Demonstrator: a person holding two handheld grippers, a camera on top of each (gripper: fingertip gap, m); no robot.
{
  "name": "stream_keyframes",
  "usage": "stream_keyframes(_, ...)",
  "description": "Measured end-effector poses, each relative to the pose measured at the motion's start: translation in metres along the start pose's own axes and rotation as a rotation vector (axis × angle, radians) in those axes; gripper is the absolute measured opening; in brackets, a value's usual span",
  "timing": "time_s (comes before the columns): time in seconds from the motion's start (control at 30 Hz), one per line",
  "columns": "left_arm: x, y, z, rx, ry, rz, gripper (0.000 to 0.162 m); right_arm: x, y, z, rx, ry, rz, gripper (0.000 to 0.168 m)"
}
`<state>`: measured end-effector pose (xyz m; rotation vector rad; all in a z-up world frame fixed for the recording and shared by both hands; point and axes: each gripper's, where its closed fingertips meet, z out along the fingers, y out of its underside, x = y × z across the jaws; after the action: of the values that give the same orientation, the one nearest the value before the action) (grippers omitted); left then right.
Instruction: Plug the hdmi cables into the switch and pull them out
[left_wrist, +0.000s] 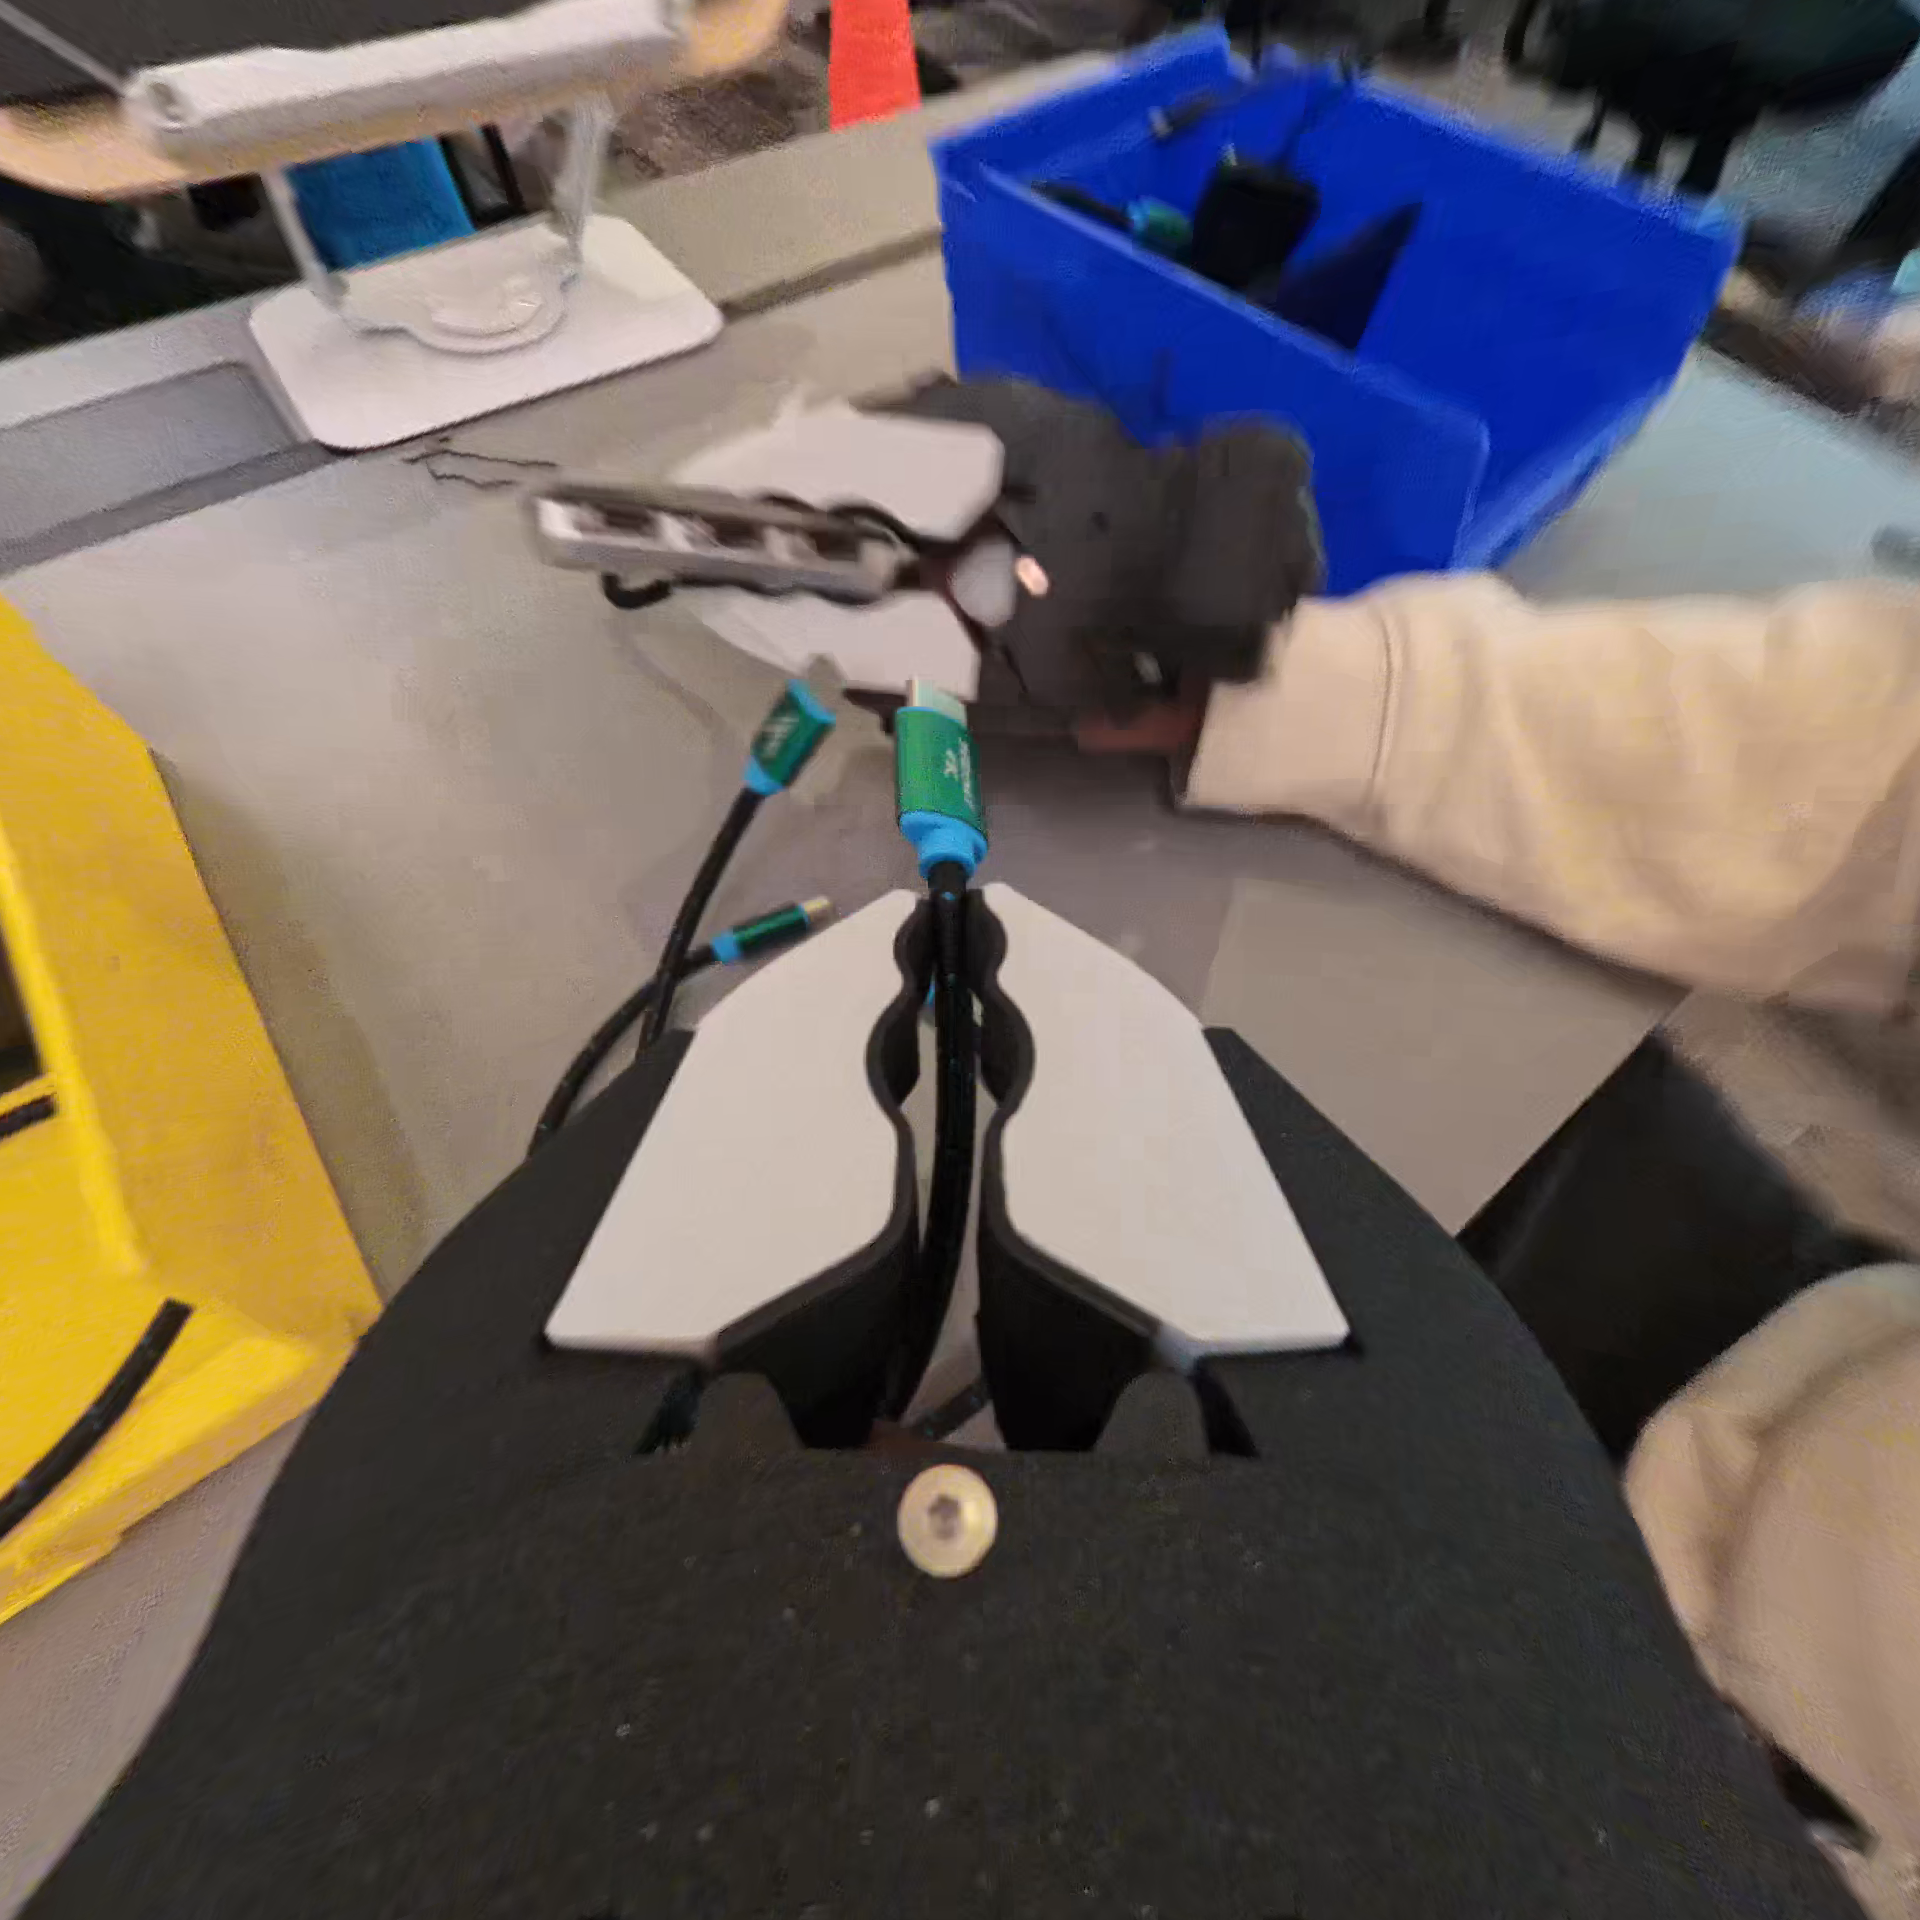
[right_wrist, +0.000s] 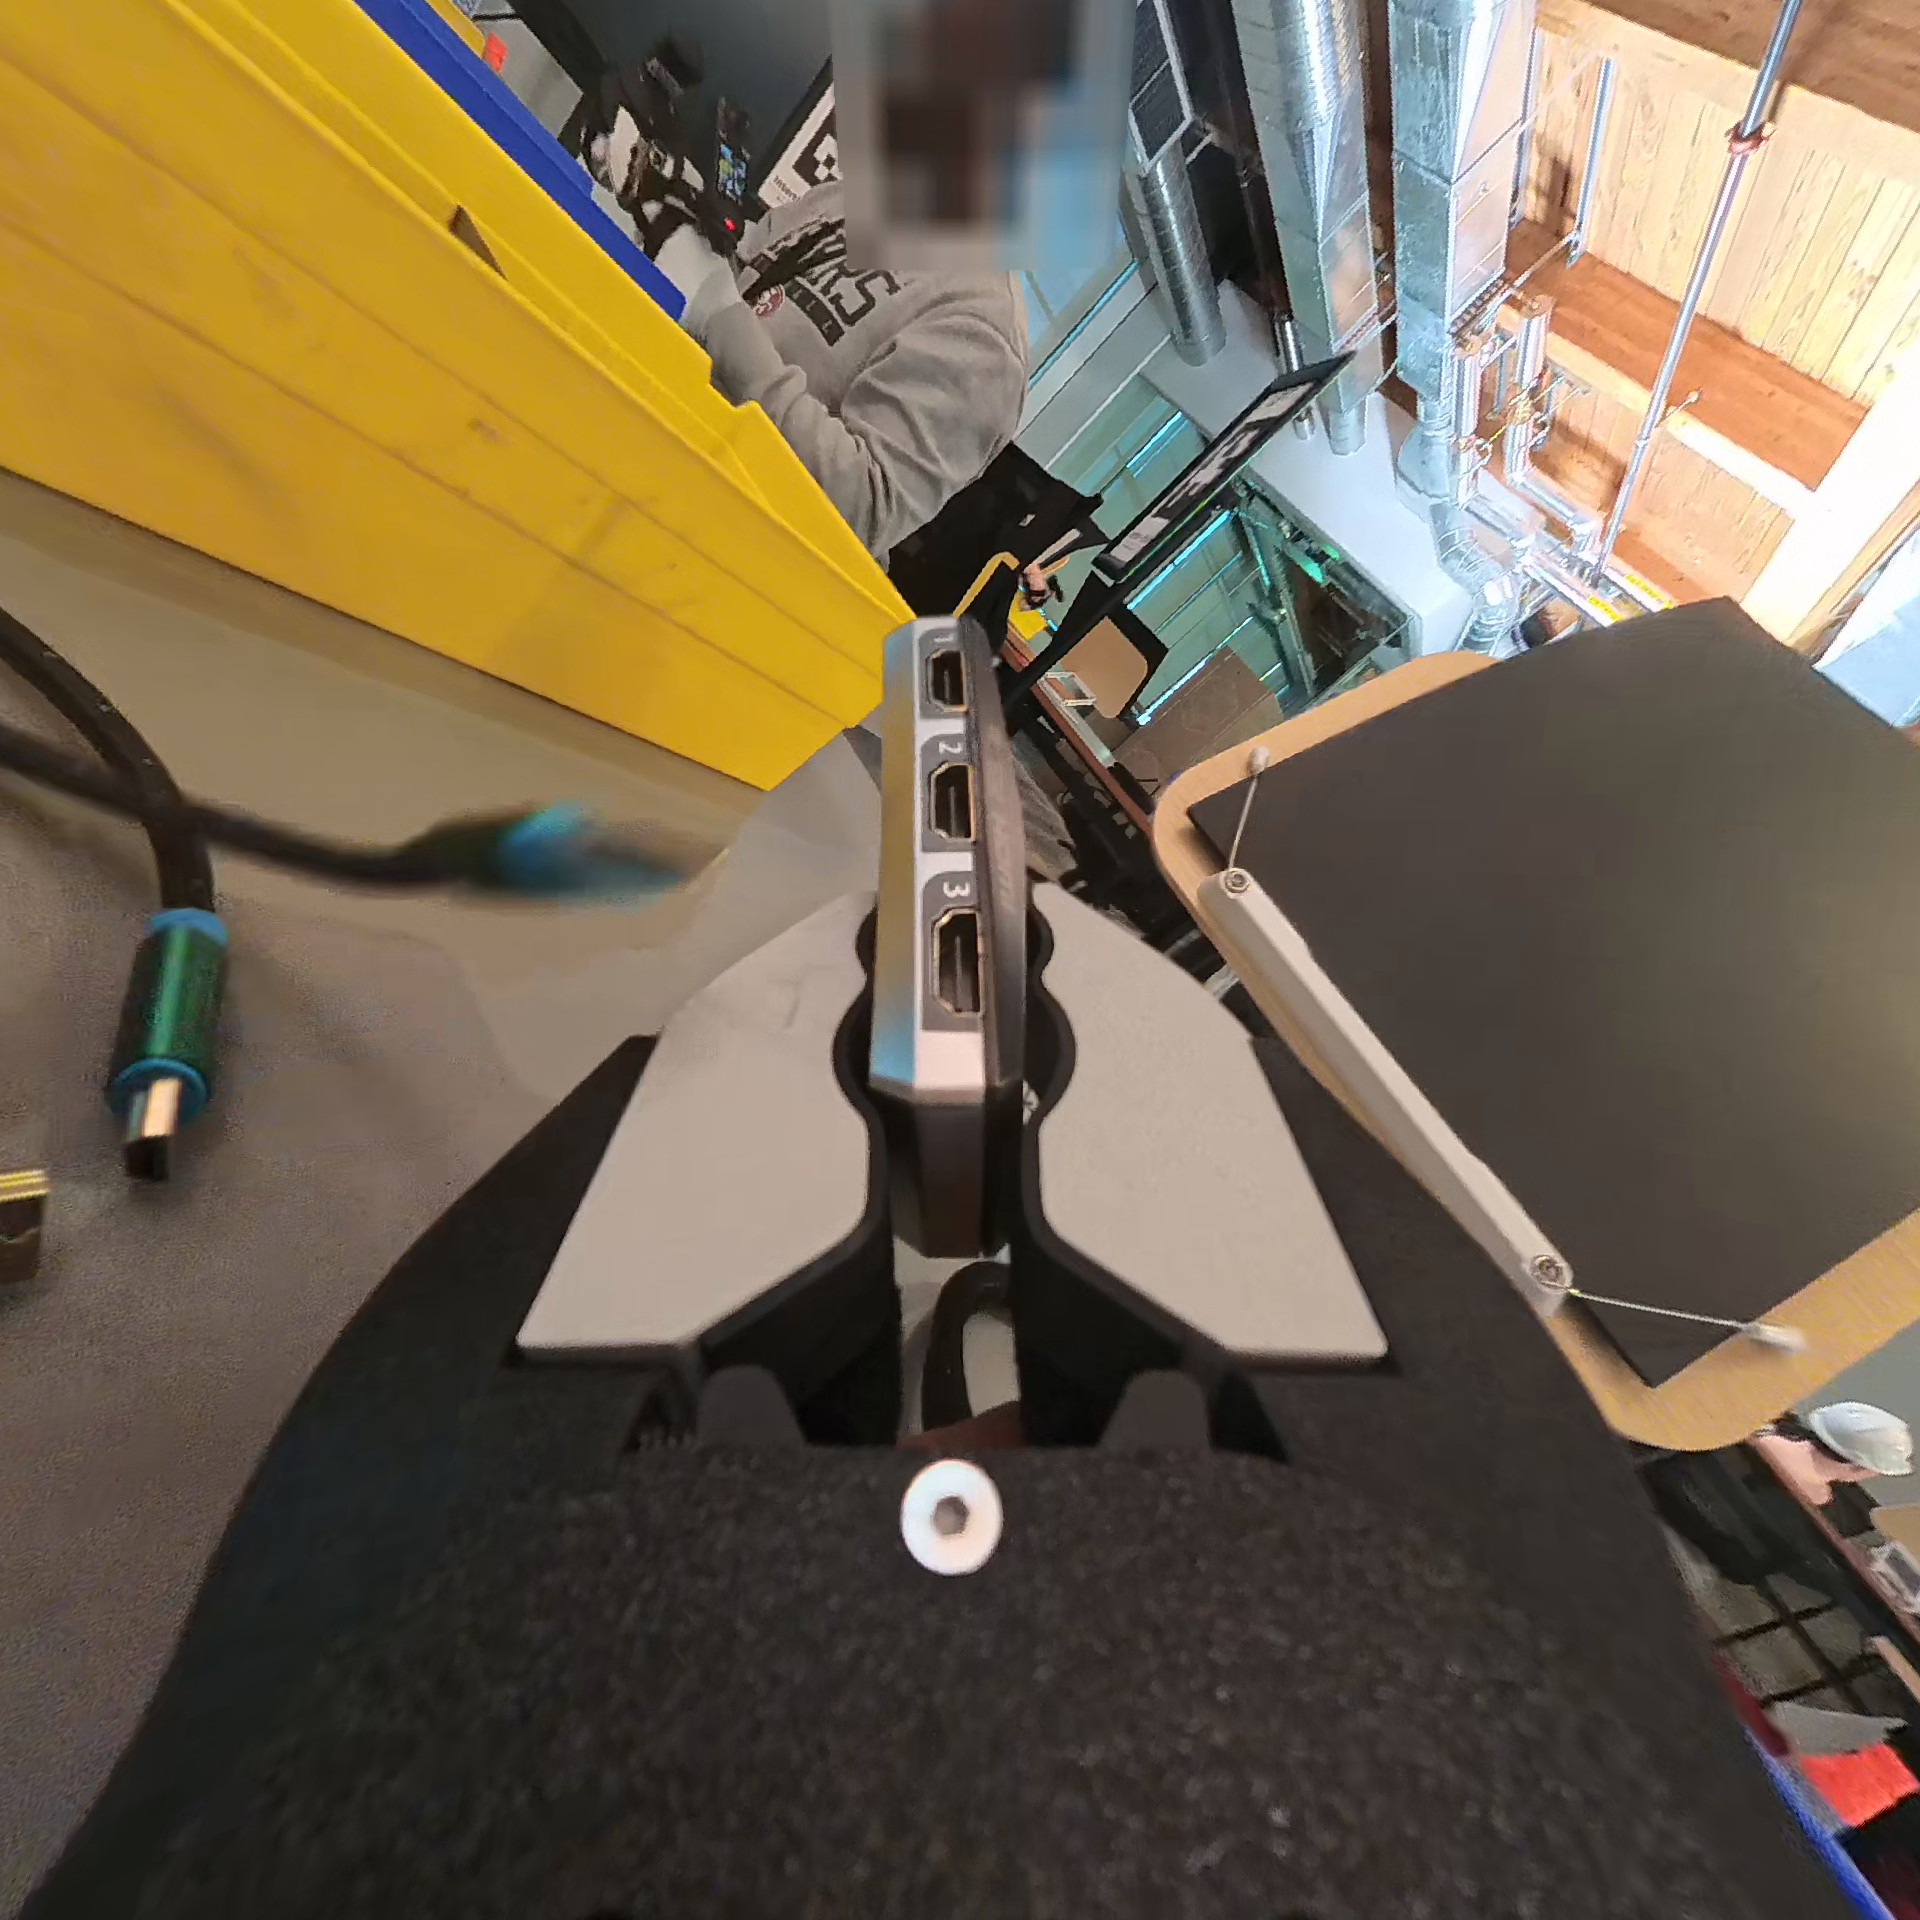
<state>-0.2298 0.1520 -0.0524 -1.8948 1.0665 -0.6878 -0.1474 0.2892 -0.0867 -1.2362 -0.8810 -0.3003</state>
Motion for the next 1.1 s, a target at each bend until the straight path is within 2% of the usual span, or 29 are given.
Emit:
stream_keyframes(0.17, -0.036, -0.027, 0.018, -0.051, 0.108, -0.188, 0.006, 0.001, -0.001, 0.000, -0.016, 0.055, -0.097, 0.023)
stream_keyframes(0.37, -0.046, -0.019, 0.049, -0.114, 0.208, -0.372, 0.006, 0.001, -0.003, 0.000, -0.048, 0.112, -0.214, 0.023)
stream_keyframes(0.63, -0.048, -0.022, 0.064, -0.007, 0.215, -0.549, 0.006, 0.003, 0.002, 0.001, -0.081, 0.128, -0.233, 0.023)
stream_keyframes(1.1, -0.050, -0.021, 0.071, 0.077, 0.287, -0.826, 0.005, 0.004, 0.008, 0.003, -0.127, 0.140, -0.264, 0.023)
